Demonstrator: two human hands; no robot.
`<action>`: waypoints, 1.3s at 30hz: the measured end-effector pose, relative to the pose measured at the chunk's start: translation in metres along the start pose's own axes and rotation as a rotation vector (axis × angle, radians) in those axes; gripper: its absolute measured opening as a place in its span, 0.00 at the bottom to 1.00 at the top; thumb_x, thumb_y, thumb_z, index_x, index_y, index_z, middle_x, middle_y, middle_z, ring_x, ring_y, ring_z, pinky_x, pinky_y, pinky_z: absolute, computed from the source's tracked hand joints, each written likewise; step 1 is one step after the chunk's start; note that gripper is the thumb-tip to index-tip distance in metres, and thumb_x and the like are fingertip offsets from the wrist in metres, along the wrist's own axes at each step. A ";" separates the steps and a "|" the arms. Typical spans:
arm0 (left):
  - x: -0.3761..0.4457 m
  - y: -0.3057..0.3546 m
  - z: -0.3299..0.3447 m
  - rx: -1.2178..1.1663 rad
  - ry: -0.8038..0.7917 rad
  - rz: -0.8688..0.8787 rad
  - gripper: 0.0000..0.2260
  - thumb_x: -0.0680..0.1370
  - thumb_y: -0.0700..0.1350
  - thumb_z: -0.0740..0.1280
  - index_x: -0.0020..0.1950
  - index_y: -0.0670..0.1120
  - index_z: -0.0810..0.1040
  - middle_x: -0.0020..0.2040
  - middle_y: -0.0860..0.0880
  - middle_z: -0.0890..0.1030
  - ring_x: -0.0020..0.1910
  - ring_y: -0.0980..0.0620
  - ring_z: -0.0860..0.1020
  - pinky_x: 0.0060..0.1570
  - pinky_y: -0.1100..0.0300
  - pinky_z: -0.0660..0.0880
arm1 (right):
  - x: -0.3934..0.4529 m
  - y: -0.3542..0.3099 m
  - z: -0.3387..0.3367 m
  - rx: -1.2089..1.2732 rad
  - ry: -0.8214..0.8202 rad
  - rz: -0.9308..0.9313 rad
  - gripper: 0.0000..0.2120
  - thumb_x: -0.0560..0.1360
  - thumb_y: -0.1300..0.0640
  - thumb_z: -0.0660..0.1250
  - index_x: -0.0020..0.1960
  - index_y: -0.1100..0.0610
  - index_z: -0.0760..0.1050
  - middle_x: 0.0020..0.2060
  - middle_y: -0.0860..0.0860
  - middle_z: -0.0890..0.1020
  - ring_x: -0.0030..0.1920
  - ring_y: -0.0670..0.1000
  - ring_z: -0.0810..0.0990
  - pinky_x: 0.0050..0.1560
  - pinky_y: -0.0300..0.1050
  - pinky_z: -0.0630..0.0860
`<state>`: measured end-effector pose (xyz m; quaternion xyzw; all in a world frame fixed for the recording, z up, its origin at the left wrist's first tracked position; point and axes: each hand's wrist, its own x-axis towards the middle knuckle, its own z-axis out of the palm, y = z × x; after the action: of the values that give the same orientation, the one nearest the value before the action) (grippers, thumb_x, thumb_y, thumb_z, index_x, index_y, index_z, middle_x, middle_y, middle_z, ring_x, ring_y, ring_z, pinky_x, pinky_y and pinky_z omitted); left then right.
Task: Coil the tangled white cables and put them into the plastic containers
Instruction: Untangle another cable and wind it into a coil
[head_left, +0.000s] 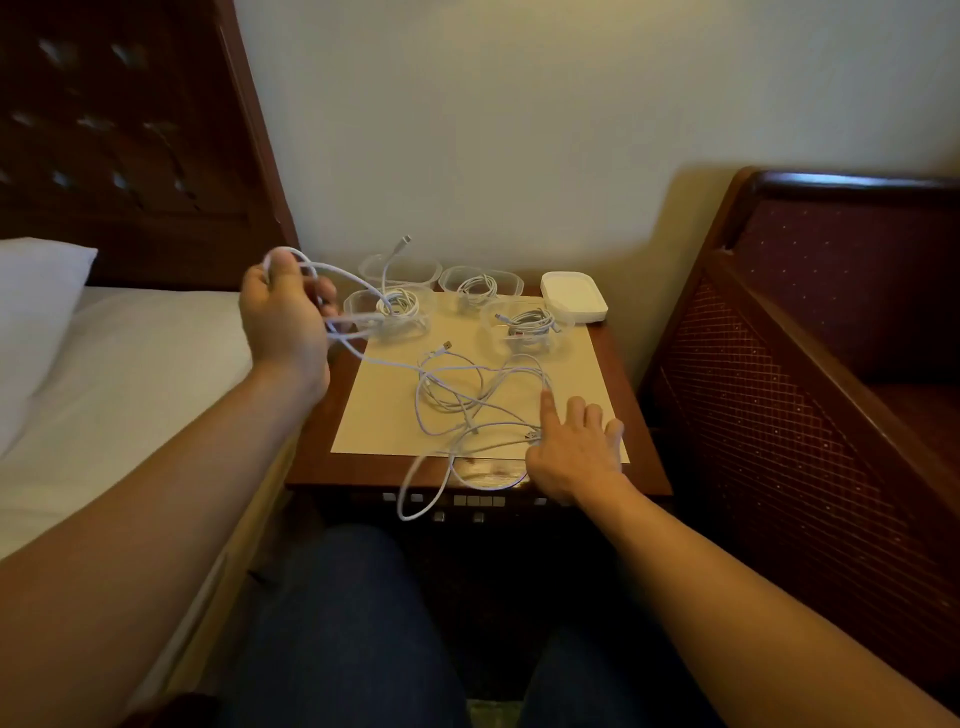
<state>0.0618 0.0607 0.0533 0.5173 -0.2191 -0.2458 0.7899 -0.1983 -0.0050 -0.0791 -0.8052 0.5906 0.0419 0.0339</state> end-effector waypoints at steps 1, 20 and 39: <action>-0.004 -0.007 -0.002 0.148 -0.049 0.061 0.08 0.85 0.49 0.57 0.53 0.47 0.72 0.35 0.50 0.77 0.27 0.56 0.72 0.30 0.60 0.73 | 0.000 -0.004 -0.003 0.018 -0.005 -0.046 0.37 0.79 0.46 0.51 0.82 0.52 0.39 0.74 0.58 0.58 0.71 0.62 0.60 0.67 0.63 0.57; 0.005 -0.106 -0.035 1.611 -0.772 -0.073 0.32 0.73 0.49 0.64 0.78 0.53 0.64 0.70 0.46 0.77 0.66 0.42 0.76 0.60 0.50 0.77 | 0.005 -0.008 0.032 0.221 -0.216 -0.111 0.31 0.84 0.41 0.45 0.82 0.46 0.36 0.81 0.45 0.37 0.81 0.56 0.35 0.73 0.74 0.39; -0.001 -0.090 -0.003 0.789 -0.343 0.093 0.04 0.78 0.43 0.66 0.46 0.45 0.81 0.41 0.48 0.80 0.39 0.50 0.73 0.37 0.57 0.69 | 0.043 -0.008 -0.002 0.413 -0.072 0.096 0.35 0.79 0.49 0.52 0.82 0.52 0.42 0.82 0.48 0.42 0.81 0.61 0.37 0.73 0.76 0.38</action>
<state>0.0486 0.0326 -0.0312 0.7208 -0.4474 -0.1896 0.4942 -0.1775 -0.0437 -0.0818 -0.7502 0.6226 -0.0498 0.2171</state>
